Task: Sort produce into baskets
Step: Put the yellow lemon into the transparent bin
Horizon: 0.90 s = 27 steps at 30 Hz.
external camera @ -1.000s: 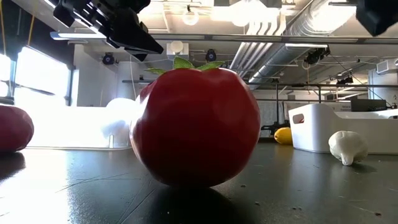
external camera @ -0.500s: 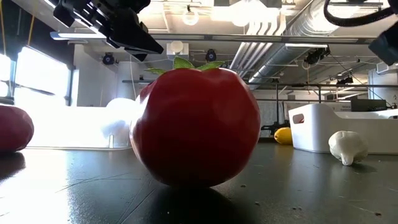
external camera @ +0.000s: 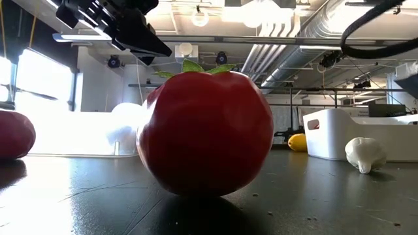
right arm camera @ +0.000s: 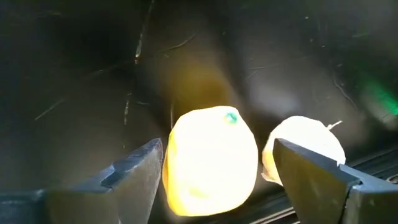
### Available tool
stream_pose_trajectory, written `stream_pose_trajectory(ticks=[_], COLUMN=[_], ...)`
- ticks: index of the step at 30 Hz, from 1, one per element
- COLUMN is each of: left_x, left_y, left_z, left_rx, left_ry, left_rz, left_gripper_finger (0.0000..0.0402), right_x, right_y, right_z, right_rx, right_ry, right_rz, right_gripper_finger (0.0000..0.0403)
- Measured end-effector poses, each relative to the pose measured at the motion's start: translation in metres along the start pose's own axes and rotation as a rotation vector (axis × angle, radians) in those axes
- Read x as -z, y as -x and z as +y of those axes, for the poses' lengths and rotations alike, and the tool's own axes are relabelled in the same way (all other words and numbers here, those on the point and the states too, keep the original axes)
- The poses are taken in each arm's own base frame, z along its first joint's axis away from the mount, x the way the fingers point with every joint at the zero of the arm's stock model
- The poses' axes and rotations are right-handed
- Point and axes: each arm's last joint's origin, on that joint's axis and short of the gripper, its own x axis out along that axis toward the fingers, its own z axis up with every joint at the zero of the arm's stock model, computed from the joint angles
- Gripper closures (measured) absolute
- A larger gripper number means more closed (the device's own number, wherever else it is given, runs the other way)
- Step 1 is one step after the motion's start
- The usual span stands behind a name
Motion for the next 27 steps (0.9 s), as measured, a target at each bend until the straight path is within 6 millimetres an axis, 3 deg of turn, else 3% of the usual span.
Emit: stream_pose_trajectory(ticks=[5, 13, 18, 23, 27], left_x=[0.000, 0.000, 0.009, 0.018, 0.018], left_y=[0.000, -0.001, -0.003, -0.002, -0.002], left_z=[0.000, 0.002, 0.002, 0.004, 0.006], left_rx=[0.000, -0.051, -0.035, -0.043, -0.049], left_ry=[0.000, -0.020, -0.031, -0.015, -0.012], left_rz=[0.000, -0.045, -0.172, -0.244, -0.256], left_gripper_finger=[0.0402, 0.0402, 0.0402, 0.0401, 0.0402], right_x=[-0.002, -0.010, -0.014, -0.025, -0.040], right_y=[-0.003, 0.009, 0.036, 0.066, 0.077], right_z=[0.001, -0.003, -0.018, -0.042, -0.064], right_rx=[0.009, -0.015, -0.029, -0.039, -0.066], right_ry=[0.019, 0.104, 0.156, 0.171, 0.178], right_rz=[0.004, -0.039, -0.248, -0.575, -0.785], right_gripper_finger=[0.0158, 0.0283, 0.0283, 0.0283, 0.0283])
